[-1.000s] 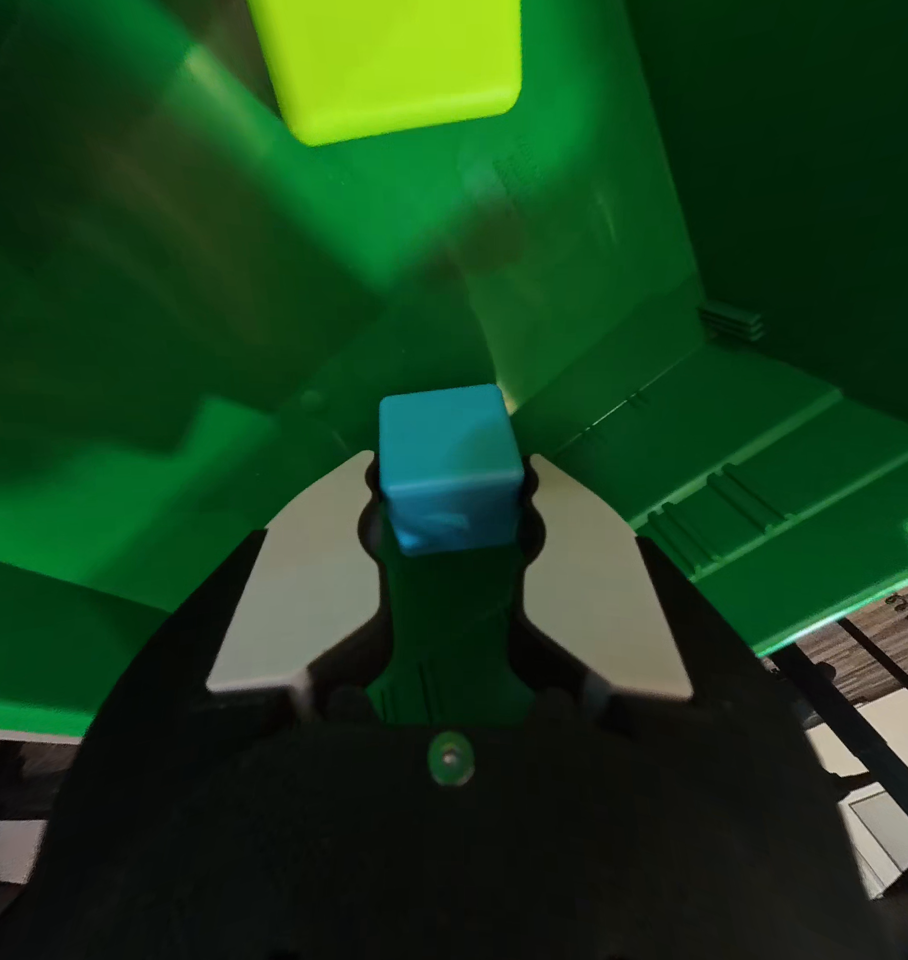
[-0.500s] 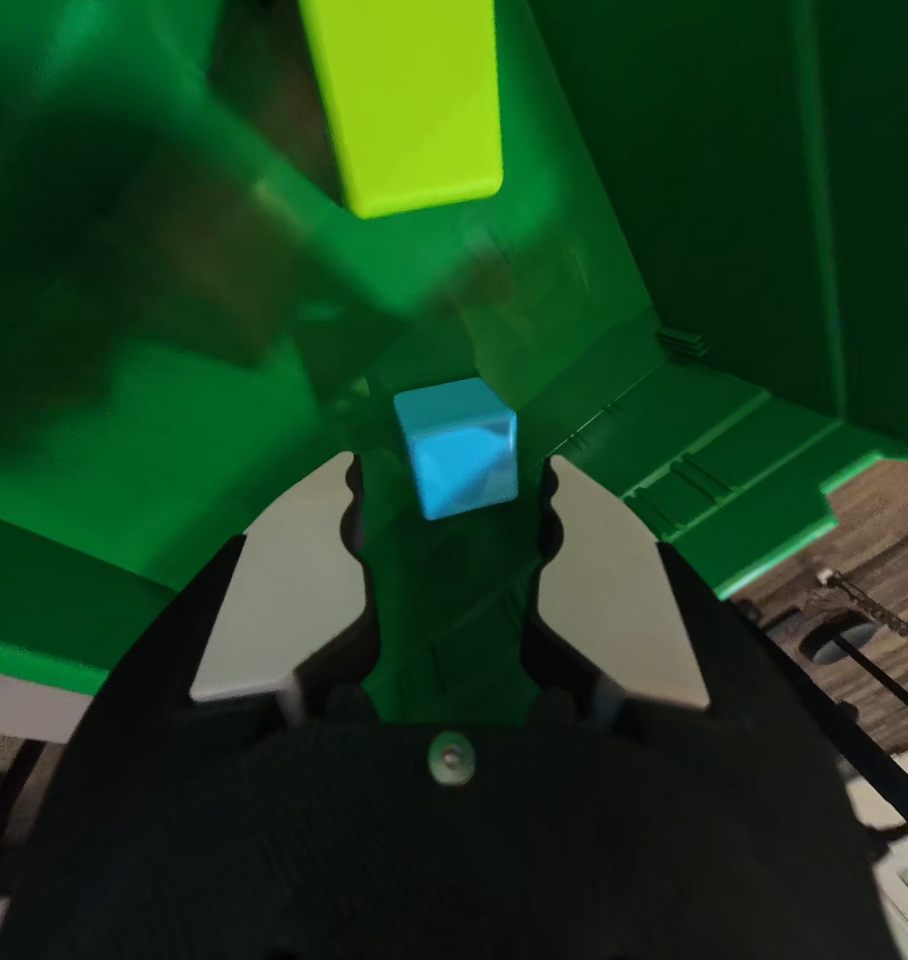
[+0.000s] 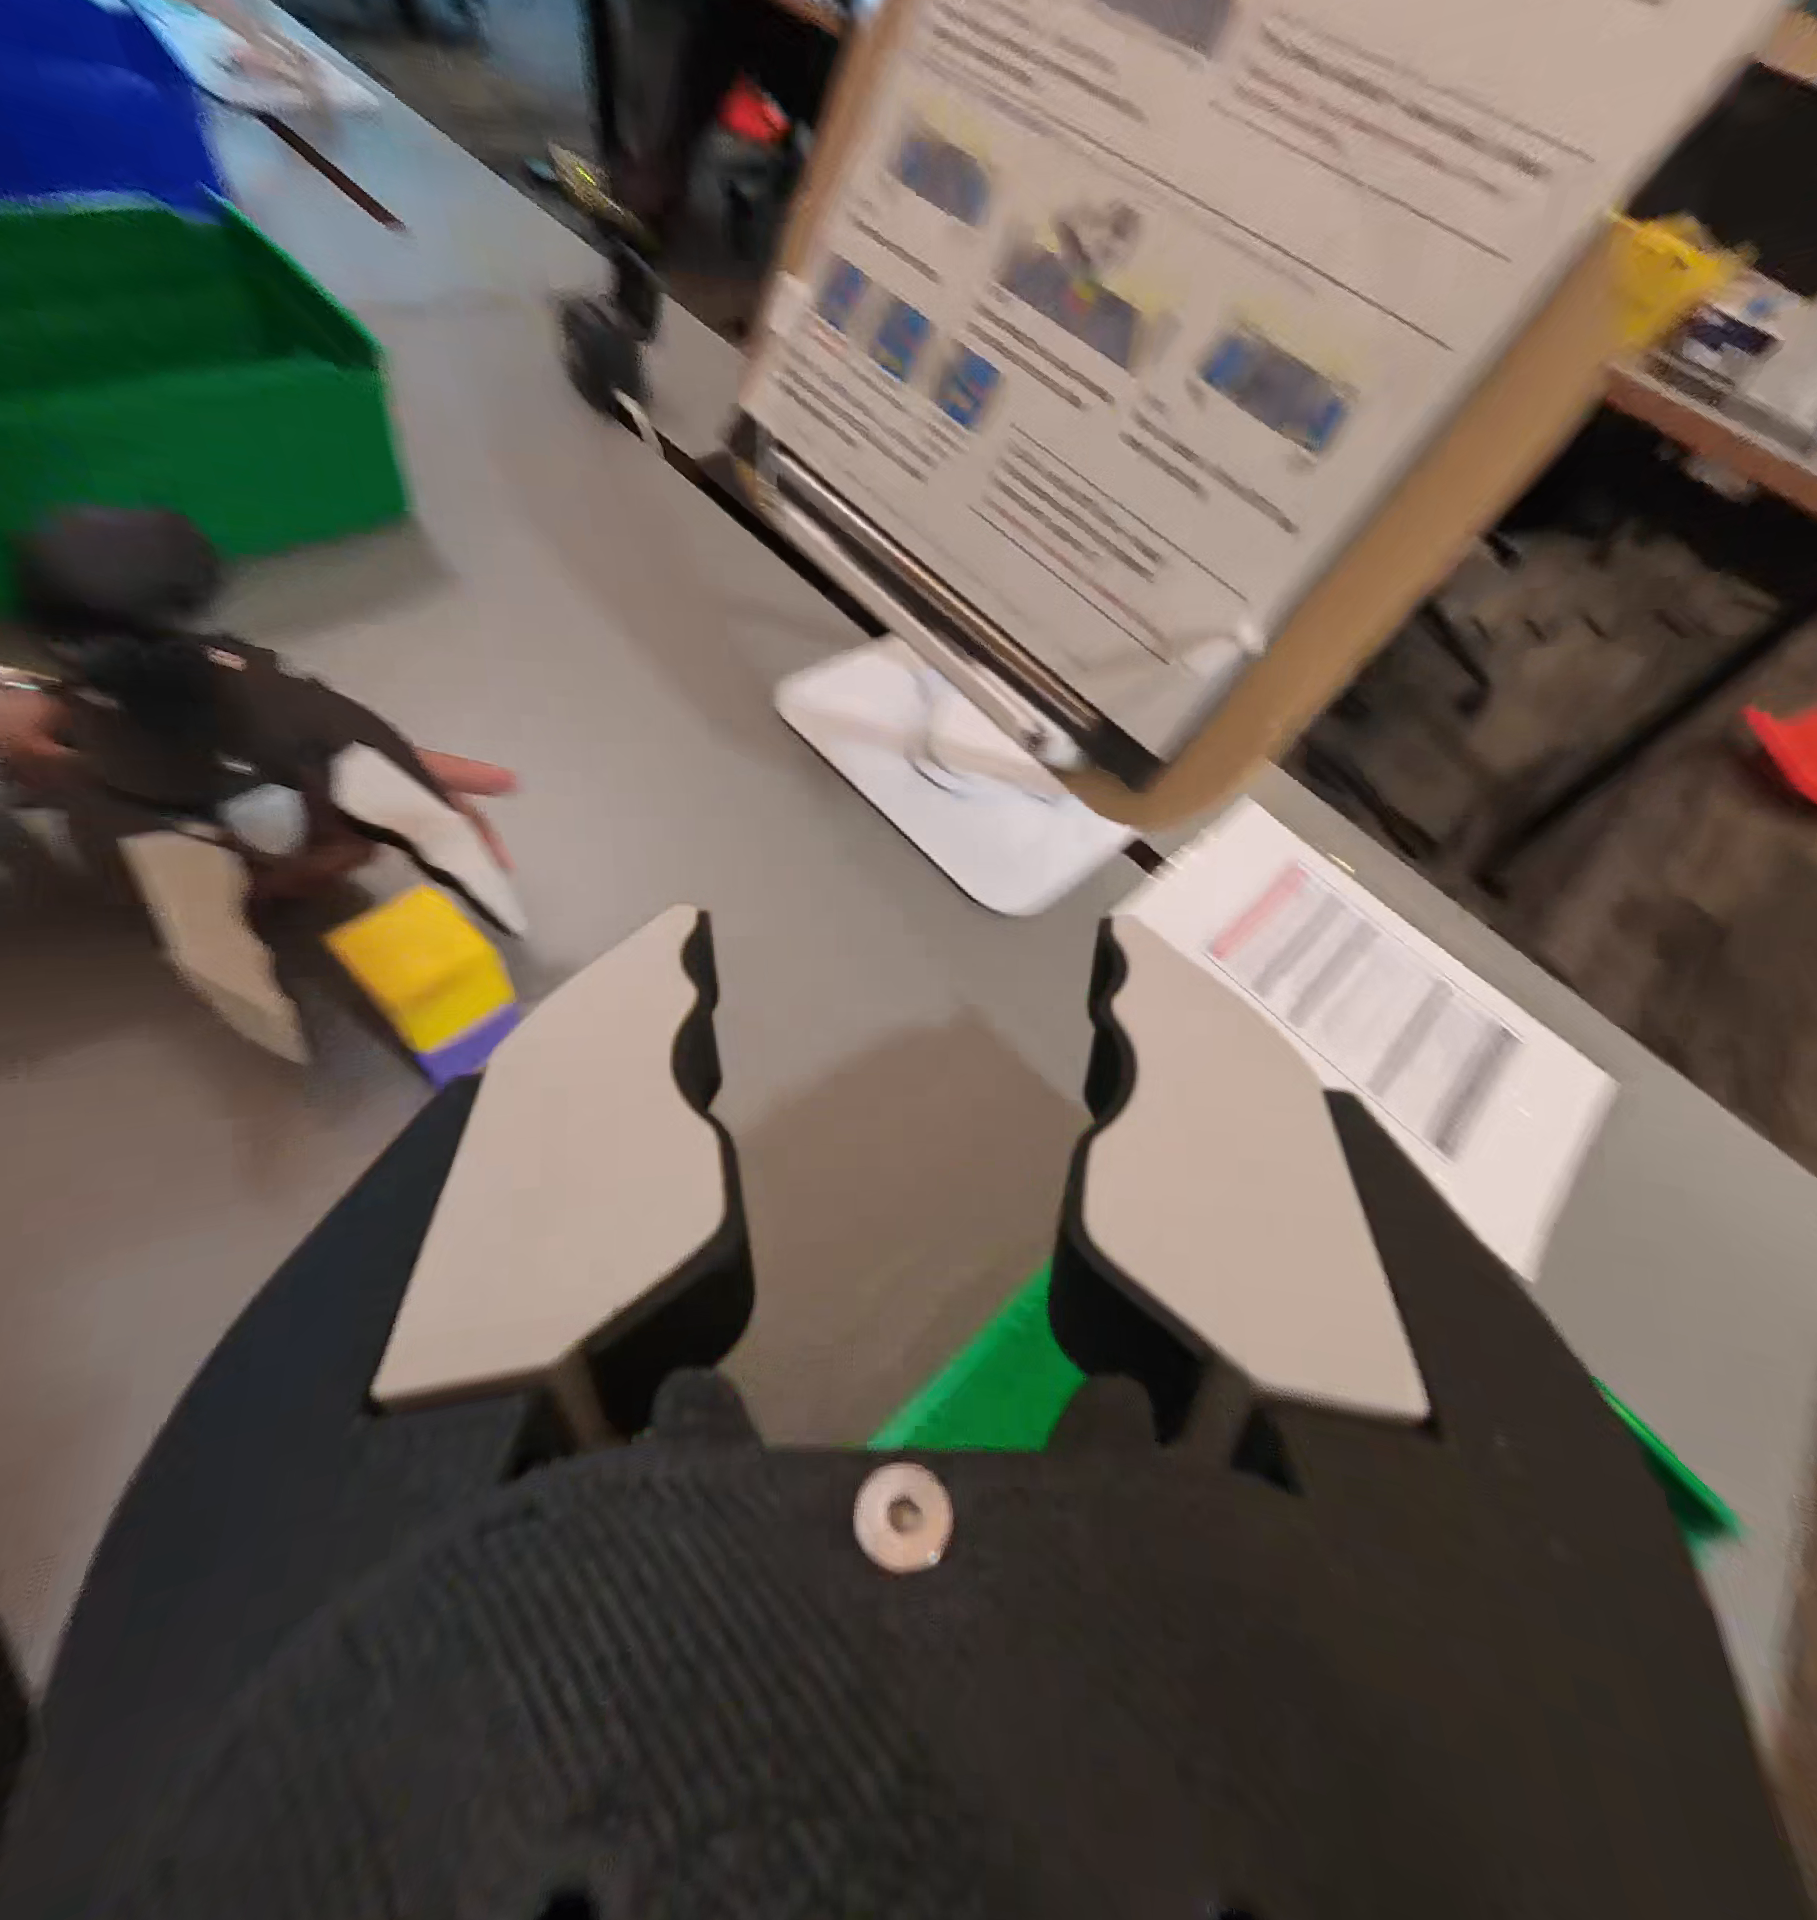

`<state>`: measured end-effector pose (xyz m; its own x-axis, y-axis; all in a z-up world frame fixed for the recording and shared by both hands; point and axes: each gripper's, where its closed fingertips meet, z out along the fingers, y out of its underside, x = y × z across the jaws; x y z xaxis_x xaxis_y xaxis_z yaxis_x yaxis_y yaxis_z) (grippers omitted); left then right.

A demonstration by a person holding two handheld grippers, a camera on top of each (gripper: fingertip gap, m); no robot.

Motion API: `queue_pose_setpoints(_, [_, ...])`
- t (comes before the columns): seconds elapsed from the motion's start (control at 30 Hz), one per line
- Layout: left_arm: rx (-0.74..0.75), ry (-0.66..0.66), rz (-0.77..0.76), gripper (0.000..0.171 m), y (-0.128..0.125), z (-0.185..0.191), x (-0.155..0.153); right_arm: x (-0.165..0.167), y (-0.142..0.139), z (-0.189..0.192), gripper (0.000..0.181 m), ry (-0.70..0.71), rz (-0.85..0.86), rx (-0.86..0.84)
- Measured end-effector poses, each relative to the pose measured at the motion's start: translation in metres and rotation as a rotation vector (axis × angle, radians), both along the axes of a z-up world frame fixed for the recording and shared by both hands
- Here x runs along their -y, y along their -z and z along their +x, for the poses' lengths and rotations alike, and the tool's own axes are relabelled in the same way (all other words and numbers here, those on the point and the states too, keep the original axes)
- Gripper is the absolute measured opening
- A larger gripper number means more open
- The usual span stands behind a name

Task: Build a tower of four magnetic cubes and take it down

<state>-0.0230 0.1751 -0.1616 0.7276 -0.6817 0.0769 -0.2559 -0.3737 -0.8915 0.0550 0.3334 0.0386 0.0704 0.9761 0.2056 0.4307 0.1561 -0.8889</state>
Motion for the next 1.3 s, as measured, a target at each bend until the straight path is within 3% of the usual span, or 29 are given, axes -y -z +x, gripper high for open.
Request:
queue_pose_setpoints(0.1, [-0.079,-0.007,-0.026,0.087,0.008,-0.006,0.004,0.059,0.007,-0.02,0.071,-0.131,-0.033,-0.045])
queue_pose_setpoints(0.2, [-0.152,-0.018,-0.067,0.086,0.022,-0.012,0.006,0.104,0.035,-0.036,0.072,-0.226,-0.053,-0.022])
queue_pose_setpoints(0.4, [-0.207,-0.039,-0.107,0.085,0.034,-0.015,0.004,0.143,0.097,-0.058,0.072,-0.309,-0.103,0.05])
queue_pose_setpoints(0.73, [-0.244,-0.044,-0.216,0.08,0.049,-0.016,0.001,0.148,0.145,-0.082,0.07,-0.374,-0.266,-0.071])
queue_pose_setpoints(1.17, [-0.252,-0.017,-0.244,0.067,0.053,-0.013,0.001,0.153,0.176,-0.09,0.086,-0.468,-0.261,-0.077])
queue_pose_setpoints(1.3, [-0.25,-0.011,-0.241,0.051,0.053,-0.012,0.002,0.155,0.182,-0.094,0.085,-0.491,-0.239,-0.075])
